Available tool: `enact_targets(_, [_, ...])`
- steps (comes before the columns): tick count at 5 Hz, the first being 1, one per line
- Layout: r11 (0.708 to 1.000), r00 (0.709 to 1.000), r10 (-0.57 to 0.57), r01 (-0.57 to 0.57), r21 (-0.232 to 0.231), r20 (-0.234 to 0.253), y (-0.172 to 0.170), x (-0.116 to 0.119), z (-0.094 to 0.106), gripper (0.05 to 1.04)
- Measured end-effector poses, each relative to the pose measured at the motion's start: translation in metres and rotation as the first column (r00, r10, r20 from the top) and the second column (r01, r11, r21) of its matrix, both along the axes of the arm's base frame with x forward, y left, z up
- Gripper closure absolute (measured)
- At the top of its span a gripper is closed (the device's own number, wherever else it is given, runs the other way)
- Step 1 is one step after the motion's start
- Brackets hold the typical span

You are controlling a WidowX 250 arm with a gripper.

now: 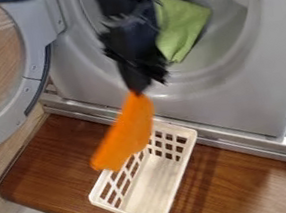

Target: Moved the orange cloth onto to the table

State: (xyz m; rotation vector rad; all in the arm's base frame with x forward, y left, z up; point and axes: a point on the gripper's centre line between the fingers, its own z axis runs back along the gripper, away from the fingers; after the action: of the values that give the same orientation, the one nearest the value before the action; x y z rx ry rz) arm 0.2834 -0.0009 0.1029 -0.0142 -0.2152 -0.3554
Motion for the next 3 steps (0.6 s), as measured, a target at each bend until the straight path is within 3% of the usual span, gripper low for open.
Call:
enact_targets(1, [0.994,0.994,0.109,-0.109,-0.011,-0.013,0.043,-0.003,0.008,1.033])
enact_targets(3, [0.975,0.974,0.224,-0.224,0.003,0.021,0.088,-0.005,0.02,1.033])
